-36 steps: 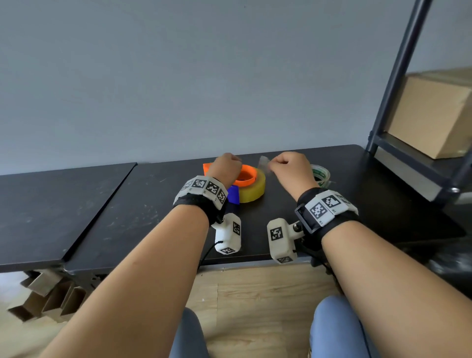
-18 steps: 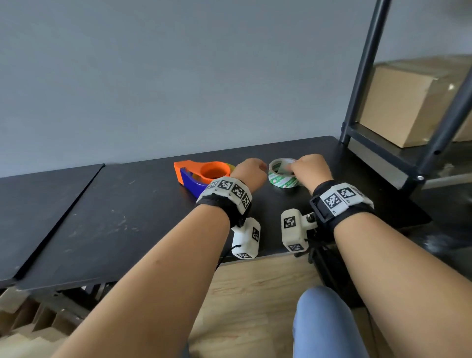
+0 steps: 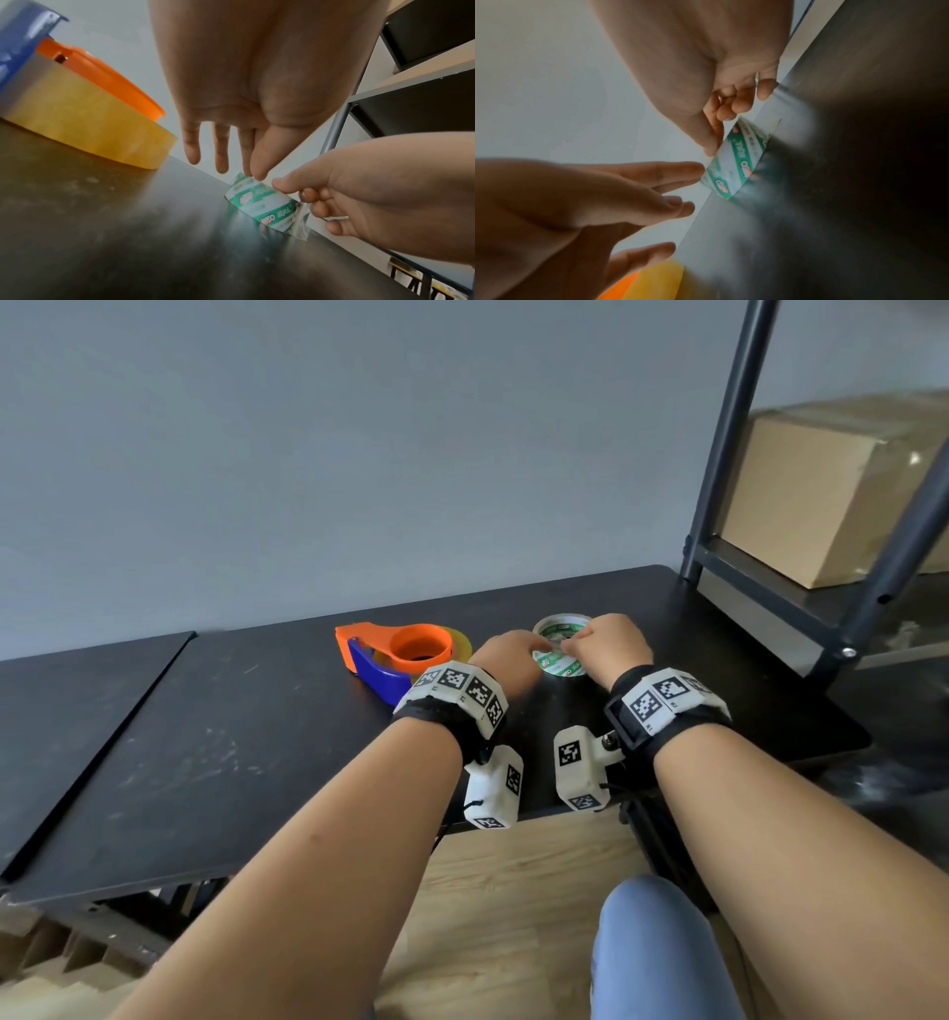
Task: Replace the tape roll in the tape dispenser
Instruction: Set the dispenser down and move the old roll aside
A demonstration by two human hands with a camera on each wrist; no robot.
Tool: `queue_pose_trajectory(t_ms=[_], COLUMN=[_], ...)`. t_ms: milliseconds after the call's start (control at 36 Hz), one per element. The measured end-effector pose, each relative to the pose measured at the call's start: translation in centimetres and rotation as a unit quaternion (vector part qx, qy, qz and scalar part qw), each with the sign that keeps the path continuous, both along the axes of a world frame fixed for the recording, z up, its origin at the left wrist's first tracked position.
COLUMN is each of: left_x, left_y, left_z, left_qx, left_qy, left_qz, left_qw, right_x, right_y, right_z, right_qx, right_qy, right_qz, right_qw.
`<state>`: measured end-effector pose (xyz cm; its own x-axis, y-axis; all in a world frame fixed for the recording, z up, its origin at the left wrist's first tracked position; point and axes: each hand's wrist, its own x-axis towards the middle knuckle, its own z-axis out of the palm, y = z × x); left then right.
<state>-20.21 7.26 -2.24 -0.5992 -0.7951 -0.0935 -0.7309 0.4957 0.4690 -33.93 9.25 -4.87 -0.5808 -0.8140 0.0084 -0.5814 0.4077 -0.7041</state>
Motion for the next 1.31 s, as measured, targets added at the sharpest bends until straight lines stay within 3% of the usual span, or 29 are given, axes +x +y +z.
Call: queue_pose_trajectory(t_ms=[417,583,833,1000,1111,1305], left_x=[-0.3,-0.2,1.5,3.0,3.7,4.9], left_y=[-0.6,-0.5,-0.9,-1.6,-1.9,-1.1], left_z=[0.0,0.4,1.5,1.9,1.4,2.3], left_qx=[-0.015,-0.007,-0.053,-0.117,-0.091,-0.066], left_qy=[-0.058,-0.047,-0.01,-0.044,-0.083,-0.19], left_qz=[-0.004,0.0,0.101,0.2,0.231,0.174], left_qw=[0.998,0.999,0.993,0.972,0.965,0.964], right_x=[0.4,0.9,1.7,2.4,2.7,4.0], right_y=[0.2,0.4,0.9,0.7,0.5,0.3], right_z=[0.1,0.0,0.0,-0.1,-0.3,-0.2], right_qx=[-0.031,-0.011,-0.034,-0.014,-0.003,0.009], right_qy=[-0.008,0.007,0.024,0.038,0.054,0.078], right_qz=[0.005,-0.01,-0.027,-0.027,-0.014,0.015], right_qw=[0.999,1.0,0.999,0.999,0.998,0.997])
